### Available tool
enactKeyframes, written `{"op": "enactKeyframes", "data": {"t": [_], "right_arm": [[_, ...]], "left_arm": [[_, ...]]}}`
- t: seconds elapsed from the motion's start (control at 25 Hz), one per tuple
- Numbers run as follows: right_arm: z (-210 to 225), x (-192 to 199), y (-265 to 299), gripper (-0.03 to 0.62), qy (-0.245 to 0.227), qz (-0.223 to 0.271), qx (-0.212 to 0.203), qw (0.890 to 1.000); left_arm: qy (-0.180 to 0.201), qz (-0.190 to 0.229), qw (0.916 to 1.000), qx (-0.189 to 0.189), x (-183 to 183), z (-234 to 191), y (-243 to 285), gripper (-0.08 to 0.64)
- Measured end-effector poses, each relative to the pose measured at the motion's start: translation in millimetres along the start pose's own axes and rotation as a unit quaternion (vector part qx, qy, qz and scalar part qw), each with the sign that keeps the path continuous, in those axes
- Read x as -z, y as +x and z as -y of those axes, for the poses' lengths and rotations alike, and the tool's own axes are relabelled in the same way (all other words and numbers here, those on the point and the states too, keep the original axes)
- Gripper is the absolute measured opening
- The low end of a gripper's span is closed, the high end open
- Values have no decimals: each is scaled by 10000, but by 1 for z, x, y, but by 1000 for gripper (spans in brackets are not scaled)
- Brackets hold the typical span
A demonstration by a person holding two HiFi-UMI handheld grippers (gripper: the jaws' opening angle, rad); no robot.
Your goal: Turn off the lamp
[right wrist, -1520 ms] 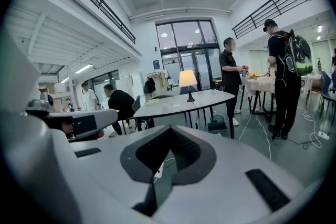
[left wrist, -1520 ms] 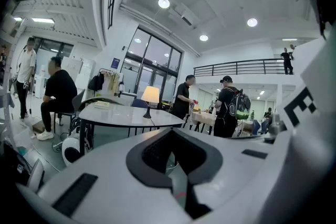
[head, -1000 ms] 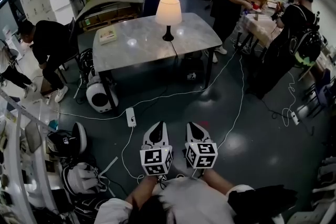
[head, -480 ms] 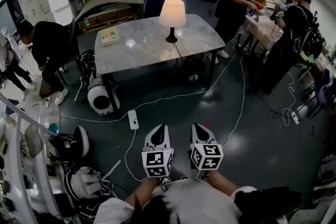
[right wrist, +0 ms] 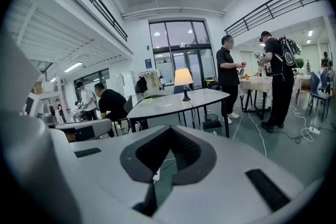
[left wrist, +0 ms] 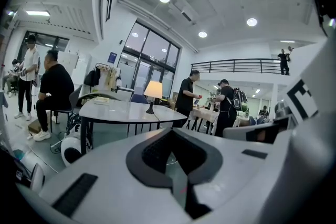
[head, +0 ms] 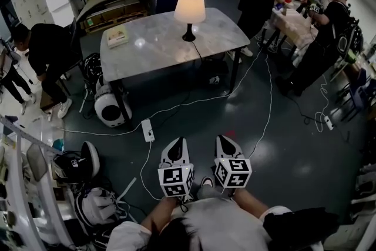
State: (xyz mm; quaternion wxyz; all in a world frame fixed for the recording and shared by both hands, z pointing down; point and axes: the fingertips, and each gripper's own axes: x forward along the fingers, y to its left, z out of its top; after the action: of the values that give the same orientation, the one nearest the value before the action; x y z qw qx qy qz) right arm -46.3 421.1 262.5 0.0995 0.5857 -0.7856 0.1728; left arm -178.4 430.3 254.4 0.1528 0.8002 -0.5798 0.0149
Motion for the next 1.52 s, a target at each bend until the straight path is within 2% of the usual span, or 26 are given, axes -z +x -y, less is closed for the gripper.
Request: {"op": "enactKeyframes", "data": {"t": [0.56, 1.08, 1.52], "right_arm": [[20, -5, 36, -1, 144, 0, 84, 9999], [54, -36, 93, 0, 174, -27, -87, 9998], [84, -58, 141, -1, 223, -102, -294, 9993]], "left_arm": [[26, -41, 10000, 10, -3, -5, 44, 6], [102, -67, 9999, -32, -23, 4, 117, 6], [172, -139, 9995, -244, -34, 9, 166, 6]]}}
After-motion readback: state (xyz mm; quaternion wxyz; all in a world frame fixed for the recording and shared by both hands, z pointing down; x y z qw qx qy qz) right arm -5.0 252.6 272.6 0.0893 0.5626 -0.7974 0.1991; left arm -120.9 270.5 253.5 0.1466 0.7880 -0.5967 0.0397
